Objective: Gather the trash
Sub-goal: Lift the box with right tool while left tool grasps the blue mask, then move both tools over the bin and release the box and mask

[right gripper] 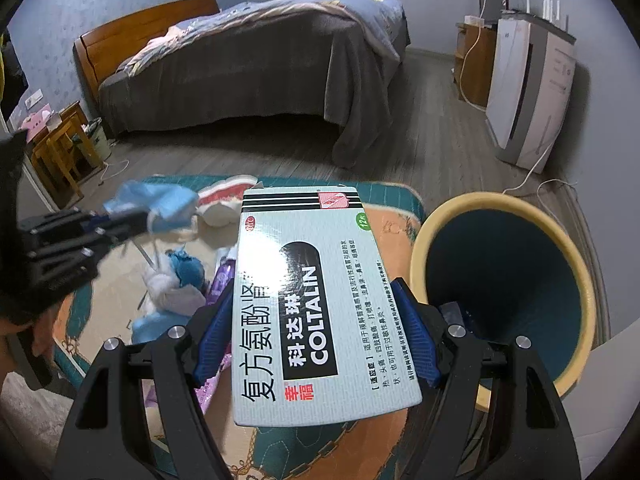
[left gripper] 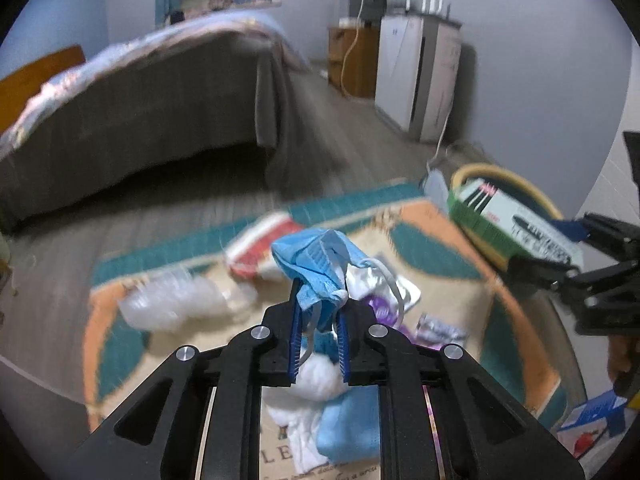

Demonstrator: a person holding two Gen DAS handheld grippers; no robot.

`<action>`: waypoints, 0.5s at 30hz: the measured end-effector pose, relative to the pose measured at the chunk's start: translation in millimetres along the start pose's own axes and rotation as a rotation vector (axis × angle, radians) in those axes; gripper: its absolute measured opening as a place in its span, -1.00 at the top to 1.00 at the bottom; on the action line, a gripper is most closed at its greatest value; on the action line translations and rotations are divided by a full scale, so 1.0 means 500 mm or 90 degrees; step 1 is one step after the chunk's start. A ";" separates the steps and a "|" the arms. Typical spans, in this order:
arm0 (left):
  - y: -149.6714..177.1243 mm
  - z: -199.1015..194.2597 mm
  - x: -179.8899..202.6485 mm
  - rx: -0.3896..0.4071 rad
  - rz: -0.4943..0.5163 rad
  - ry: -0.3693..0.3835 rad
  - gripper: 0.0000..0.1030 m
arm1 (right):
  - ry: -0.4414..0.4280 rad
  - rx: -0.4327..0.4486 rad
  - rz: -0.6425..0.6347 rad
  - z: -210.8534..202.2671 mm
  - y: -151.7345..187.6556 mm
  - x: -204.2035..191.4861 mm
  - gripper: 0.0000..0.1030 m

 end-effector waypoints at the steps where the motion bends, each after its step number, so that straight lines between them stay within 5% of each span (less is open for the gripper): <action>1: -0.010 -0.011 0.001 0.012 0.004 -0.002 0.69 | 0.003 0.006 0.001 -0.009 -0.005 0.001 -0.42; 8: -0.084 -0.086 0.019 0.092 0.004 0.013 0.69 | 0.038 0.051 0.006 -0.077 -0.042 0.012 -0.42; 15: -0.117 -0.108 0.057 0.114 0.002 0.033 0.69 | 0.083 0.072 0.010 -0.110 -0.058 0.044 -0.42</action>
Point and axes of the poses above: each gripper's, at about its wrist camera, not at the fingertips, and z roughly the way its jaws point, x to its right, y to its underside, the point moved 3 cm from there along z, roughly the way its jaws point, and after that the axes turned 7 degrees about x, right-handed, at the moved point
